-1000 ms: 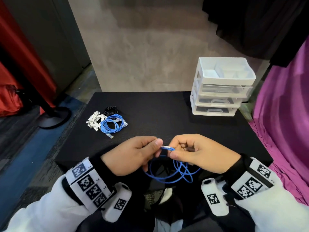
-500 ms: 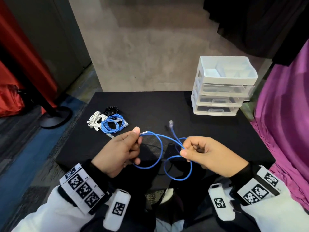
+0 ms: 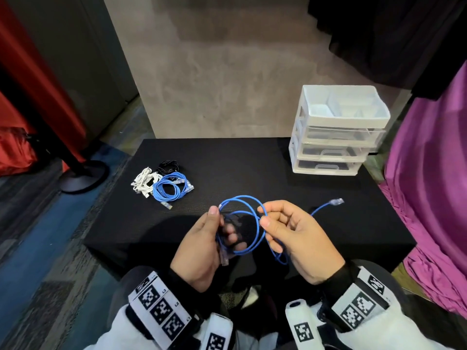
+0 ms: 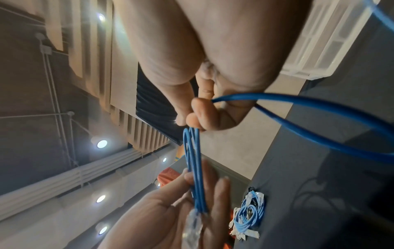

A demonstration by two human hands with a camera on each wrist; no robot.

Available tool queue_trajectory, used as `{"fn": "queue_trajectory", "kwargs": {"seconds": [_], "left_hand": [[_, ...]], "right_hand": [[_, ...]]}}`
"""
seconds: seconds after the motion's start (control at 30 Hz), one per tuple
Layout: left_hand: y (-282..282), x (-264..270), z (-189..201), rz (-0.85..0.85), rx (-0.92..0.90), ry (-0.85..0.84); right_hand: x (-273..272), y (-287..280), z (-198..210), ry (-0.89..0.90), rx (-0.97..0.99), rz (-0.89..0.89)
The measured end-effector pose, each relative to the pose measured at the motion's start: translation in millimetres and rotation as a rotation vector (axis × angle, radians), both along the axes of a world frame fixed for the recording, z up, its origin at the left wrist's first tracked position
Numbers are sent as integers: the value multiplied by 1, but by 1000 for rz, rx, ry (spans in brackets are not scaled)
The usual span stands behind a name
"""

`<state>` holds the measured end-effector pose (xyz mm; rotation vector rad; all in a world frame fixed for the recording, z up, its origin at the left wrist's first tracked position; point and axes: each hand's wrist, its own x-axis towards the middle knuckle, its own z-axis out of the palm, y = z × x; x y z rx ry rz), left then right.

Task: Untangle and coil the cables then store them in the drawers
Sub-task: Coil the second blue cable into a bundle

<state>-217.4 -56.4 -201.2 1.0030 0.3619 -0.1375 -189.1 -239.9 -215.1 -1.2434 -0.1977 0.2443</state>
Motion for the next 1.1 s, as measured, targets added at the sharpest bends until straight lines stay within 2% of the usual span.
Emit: {"fn": "queue_trajectory", "kwargs": {"seconds": [0.07,0.23,0.3,0.4,0.53,0.7,0.8,0.93,1.03,1.1], "left_hand": [[2,0,5,19,111,-23],[10,-2,7,-84,424,-124],[12,-3,7,-146,465,-120],[11,-4,9,-232,475,-106],[7,-5,14,-303,536,-148],[19,0,19,-350,634,-198],[27,1,19,-414,680,-188],[25,0,20,-490,687,-203],[22,3,23,-479,653,-220],[21,5,24,-424,636,-220]], "right_hand": [[0,-4,-2,-14,-50,14],[6,-18,15,-328,-633,-108],[9,-19,23,-409,-711,-147],[13,-15,28,-393,-658,-123],[6,-1,35,-361,-577,99],[9,-6,43,-431,-797,238],[17,-15,49,-389,-843,274],[24,-15,51,-410,-822,73],[26,-10,44,-318,-640,-93],[26,-11,42,-297,-586,-87]]}}
